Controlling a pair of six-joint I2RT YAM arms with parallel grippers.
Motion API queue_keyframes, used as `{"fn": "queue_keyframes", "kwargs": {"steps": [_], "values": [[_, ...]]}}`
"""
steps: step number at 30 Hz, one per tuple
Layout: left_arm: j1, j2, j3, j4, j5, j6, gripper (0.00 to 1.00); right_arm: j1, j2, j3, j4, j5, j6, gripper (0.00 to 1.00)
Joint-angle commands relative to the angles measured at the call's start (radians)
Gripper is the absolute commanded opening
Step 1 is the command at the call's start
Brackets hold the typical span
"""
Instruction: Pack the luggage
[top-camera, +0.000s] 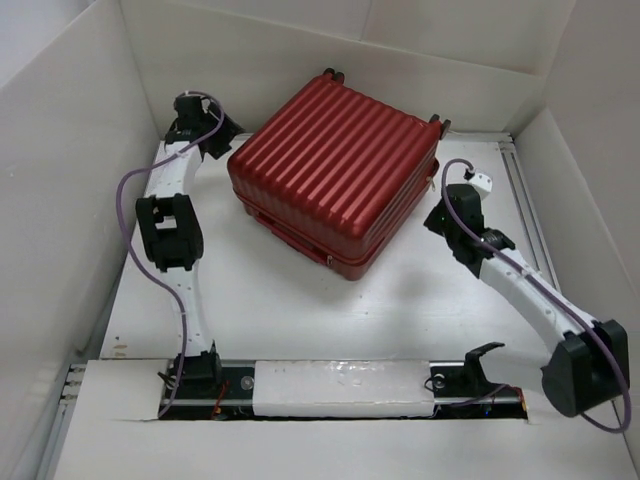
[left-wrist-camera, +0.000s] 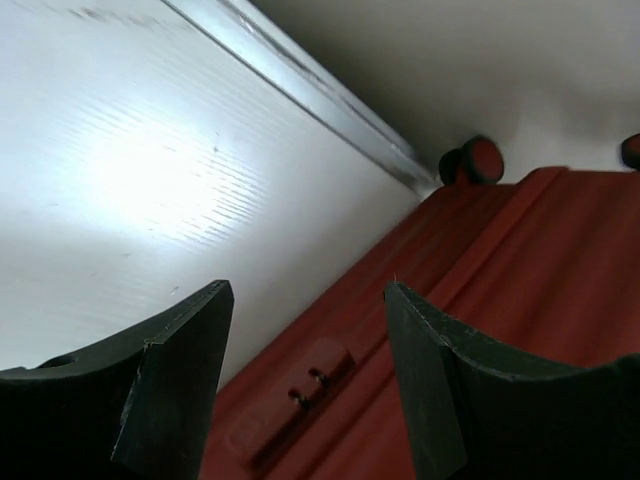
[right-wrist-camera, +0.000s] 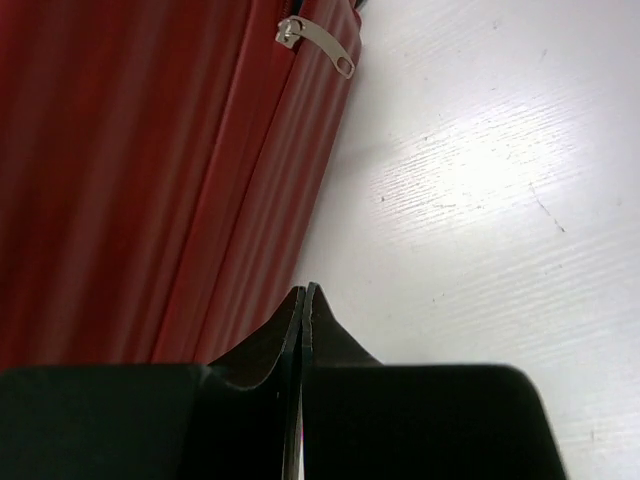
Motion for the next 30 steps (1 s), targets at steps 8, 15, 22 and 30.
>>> {"fn": "queue_keyframes", "kwargs": {"steps": [8,15,22,30], "values": [[-0.158,-0.043,-0.167,0.114,0.192,0.003,0.58,-0.031,0.299,0.167,0.240,-0.336,-0.140,0.00],[-0.297,-0.497,-0.997,0.757,0.157,-0.290,0.54,0.135,0.348,0.173,0.265,-0.373,-0.177,0.00],[-0.445,-1.039,-1.380,0.768,0.005,-0.258,0.54,0.201,0.244,0.061,0.306,-0.499,-0.208,0.00],[-0.539,-1.438,-1.553,0.582,-0.024,-0.247,0.55,0.246,0.229,0.128,0.239,-0.492,-0.223,0.00]]}}
